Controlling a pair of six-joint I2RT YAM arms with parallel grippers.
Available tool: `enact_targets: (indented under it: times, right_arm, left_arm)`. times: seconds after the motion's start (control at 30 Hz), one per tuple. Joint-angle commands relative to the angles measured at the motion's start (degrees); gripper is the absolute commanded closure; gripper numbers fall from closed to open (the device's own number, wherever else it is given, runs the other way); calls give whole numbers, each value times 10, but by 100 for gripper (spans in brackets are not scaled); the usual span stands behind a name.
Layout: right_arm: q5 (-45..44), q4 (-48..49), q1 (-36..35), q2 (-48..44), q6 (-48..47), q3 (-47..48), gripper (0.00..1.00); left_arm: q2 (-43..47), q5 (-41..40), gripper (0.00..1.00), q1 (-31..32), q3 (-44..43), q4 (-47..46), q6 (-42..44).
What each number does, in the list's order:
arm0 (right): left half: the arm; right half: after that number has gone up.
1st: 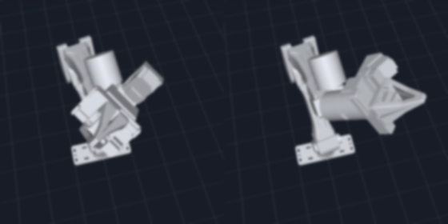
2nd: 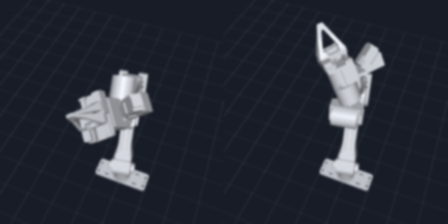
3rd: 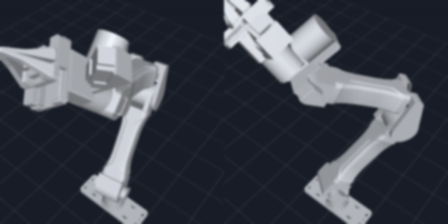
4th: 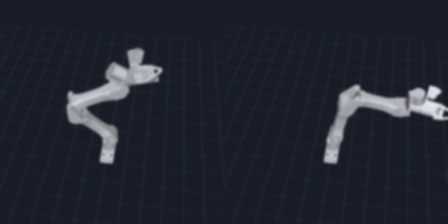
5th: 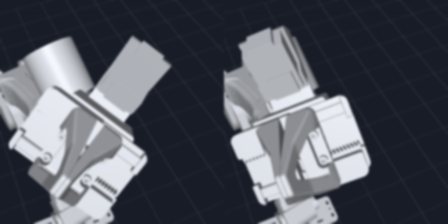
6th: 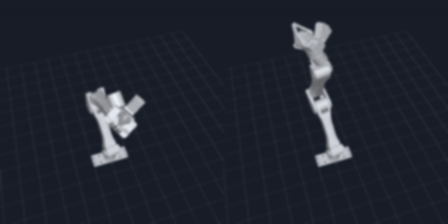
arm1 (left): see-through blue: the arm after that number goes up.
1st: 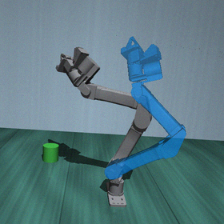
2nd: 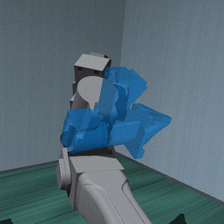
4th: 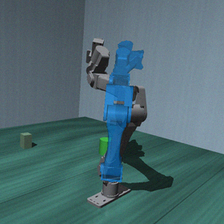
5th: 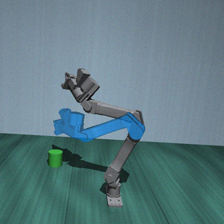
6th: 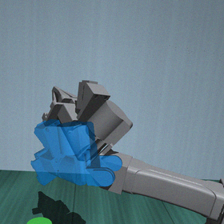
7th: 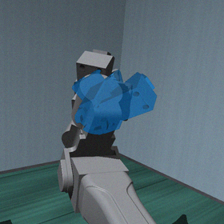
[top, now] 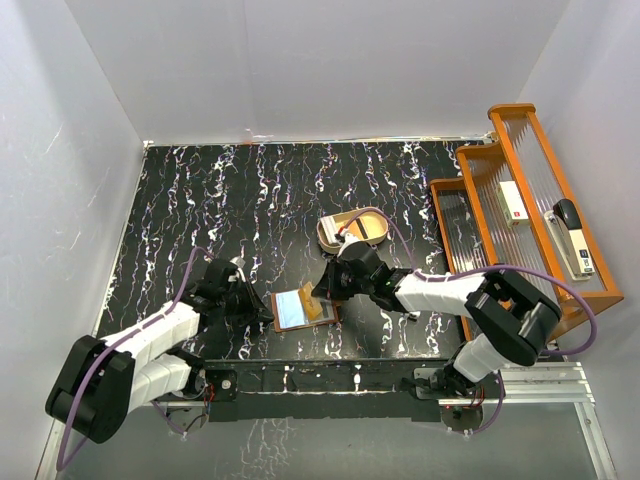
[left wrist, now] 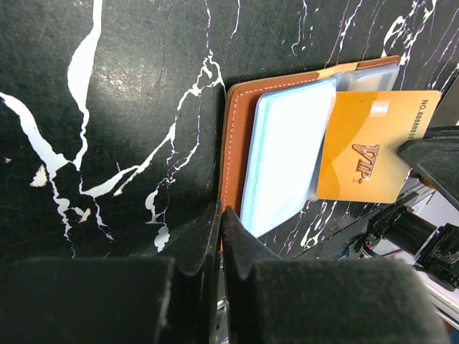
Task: Put the credit cards into the card holder
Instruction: Insert the credit card into the card holder.
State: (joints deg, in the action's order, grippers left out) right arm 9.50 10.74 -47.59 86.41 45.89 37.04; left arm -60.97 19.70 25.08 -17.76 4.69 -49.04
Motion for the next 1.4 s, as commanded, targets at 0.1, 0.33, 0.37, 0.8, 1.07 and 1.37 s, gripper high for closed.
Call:
enact_targets:
  times: [0.1,0.33,0.37,0.8,1.07,1.37]
  right_arm:
    - [25,59,7,18,19,-11,100]
    - [25,67,8,28,26,-14,100]
    - [25,68,8,28,26,-14,100]
    - [28,110,9,47,61,-31,100]
    - [34,129,9,61,77,-35,98]
    - [28,116,8,55,78,-43,77]
  left_arm:
    - [-14,3,98,2,8,-9,5]
    - [-23,2,98,2,7,-12,7]
    - [-23,2,98,2,7,-12,7]
    - [-17,6,98,2,14,-20,-2]
    - [-16,12,98,2,18,-28,-9]
    - [-14,16,99,2,22,-31,-15]
